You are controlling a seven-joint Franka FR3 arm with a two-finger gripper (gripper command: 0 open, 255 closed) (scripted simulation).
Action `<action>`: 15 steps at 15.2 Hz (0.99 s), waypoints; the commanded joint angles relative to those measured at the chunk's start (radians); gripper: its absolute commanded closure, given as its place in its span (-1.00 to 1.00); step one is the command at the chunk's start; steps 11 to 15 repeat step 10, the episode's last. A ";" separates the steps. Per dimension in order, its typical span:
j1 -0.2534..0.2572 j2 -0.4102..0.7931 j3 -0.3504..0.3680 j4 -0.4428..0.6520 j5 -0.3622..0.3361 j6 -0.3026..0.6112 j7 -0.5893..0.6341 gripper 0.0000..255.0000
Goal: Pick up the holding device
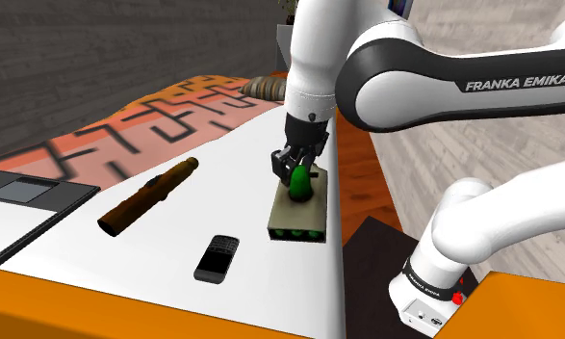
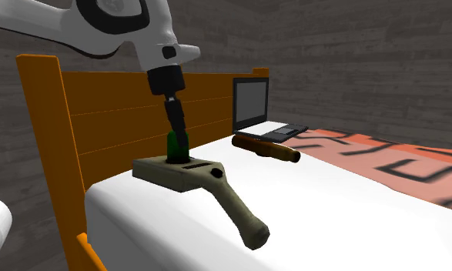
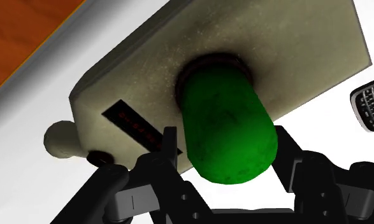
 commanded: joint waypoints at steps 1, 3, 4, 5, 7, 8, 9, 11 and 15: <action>-0.003 0.002 -0.006 0.026 -0.005 -0.024 -0.003 1.00; -0.006 0.004 -0.012 0.054 -0.009 -0.049 -0.006 1.00; -0.008 0.006 -0.014 0.069 -0.012 -0.061 -0.007 1.00; -0.009 0.008 -0.017 0.083 -0.014 -0.074 -0.008 1.00; -0.013 0.012 -0.022 0.112 -0.019 -0.098 -0.011 1.00; -0.015 0.015 -0.024 0.127 -0.021 -0.111 -0.012 1.00; -0.015 0.015 -0.024 0.129 -0.021 -0.113 -0.012 1.00; -0.015 0.015 -0.024 0.129 -0.021 -0.113 -0.012 1.00; -0.015 0.015 -0.024 0.129 -0.021 -0.113 -0.012 1.00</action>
